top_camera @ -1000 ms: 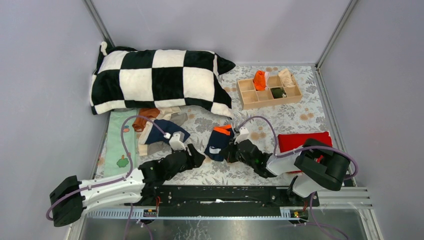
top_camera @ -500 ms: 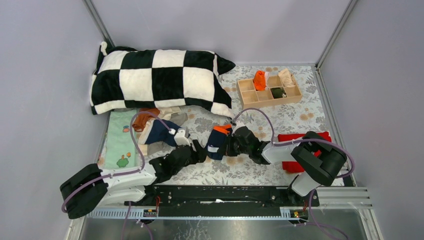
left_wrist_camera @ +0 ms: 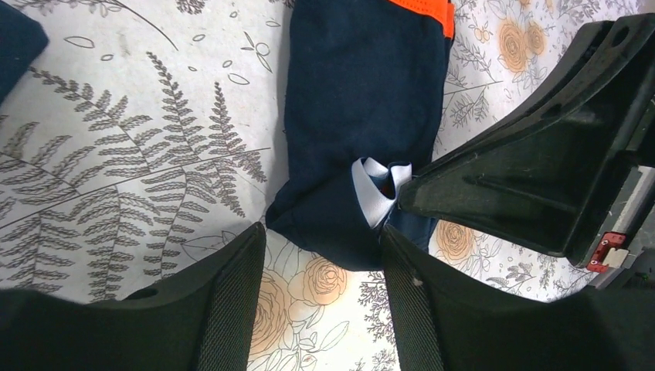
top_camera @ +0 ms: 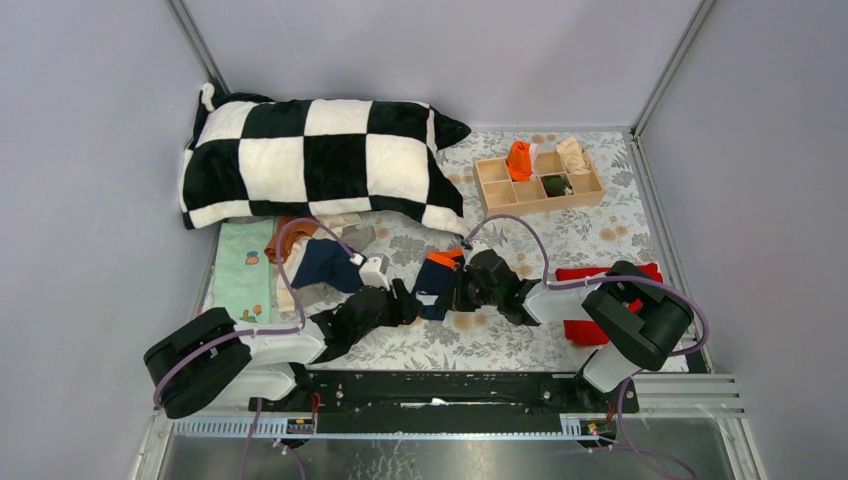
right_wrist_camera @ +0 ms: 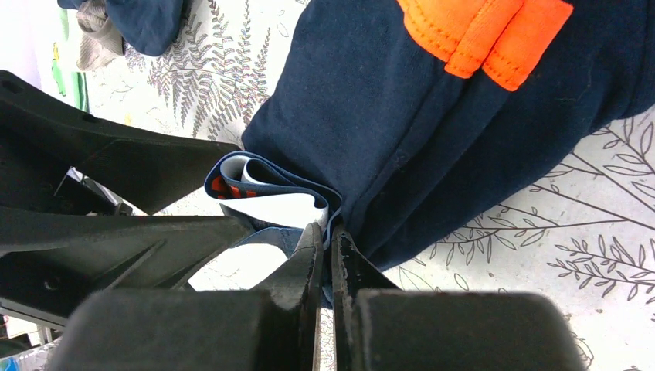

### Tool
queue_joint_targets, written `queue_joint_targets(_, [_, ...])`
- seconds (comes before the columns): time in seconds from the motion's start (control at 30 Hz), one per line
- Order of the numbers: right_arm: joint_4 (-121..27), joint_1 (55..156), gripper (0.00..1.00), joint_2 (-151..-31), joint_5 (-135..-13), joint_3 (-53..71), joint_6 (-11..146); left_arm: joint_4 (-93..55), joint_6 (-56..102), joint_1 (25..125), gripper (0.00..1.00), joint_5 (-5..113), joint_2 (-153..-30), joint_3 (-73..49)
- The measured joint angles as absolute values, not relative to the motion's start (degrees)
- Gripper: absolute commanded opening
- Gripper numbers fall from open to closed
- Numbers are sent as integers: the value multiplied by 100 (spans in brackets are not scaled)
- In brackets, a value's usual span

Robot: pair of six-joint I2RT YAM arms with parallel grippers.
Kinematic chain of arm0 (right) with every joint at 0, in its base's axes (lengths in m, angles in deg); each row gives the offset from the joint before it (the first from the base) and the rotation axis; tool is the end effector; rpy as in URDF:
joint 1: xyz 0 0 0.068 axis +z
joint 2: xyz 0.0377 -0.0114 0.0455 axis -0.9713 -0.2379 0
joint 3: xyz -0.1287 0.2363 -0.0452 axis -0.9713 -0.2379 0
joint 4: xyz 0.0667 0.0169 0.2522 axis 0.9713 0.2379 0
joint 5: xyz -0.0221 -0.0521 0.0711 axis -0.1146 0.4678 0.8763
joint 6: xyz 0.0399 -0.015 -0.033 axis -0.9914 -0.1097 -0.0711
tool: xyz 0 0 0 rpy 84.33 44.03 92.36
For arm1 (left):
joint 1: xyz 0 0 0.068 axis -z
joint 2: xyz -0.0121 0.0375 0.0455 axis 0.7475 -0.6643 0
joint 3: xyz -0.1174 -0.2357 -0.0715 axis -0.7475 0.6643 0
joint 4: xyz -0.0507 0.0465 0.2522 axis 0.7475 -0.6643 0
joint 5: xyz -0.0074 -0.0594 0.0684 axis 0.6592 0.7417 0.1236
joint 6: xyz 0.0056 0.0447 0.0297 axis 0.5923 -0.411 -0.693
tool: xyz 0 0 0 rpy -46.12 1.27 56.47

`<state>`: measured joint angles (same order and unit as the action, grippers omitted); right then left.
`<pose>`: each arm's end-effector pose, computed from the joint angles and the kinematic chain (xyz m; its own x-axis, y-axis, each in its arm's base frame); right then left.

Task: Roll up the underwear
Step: Roll the underwear to the center of the board.

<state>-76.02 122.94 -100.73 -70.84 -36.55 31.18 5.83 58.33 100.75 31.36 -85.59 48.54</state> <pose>0.1922 0.2138 0.1341 -0.8312 0.0985 -0.5472 -0.3477 0.6759 0.6498 0.1304 -0.1548 0.1288 -0.6811 -0.2712 -0.6801 0.2074 0.8194 -0.5344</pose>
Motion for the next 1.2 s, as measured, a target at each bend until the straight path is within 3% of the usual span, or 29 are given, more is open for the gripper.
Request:
queue_joint_targets(0.3, [-7545,12272,0,-10073,-7029,-3635,3122,946,5809,10003,46,3291,-9016,4802])
queue_joint_targets(0.5, [-7442,12265,0,-10073,-6987,-3585,3181,784,5733,9911,68,3265,-9173,4526])
queue_joint_targets(0.77, [-7322,12265,0,-10082,-6941,-3515,3256,469,5547,9843,61,3127,-9153,4375])
queue_joint_targets(0.97, [-7261,12261,0,-10102,-6869,-3469,3299,139,5429,9839,72,3136,-8957,4303])
queue_joint_targets(1.2, [-7248,12256,0,-10117,-6830,-3454,3315,-140,5283,9813,71,3188,-7512,4504])
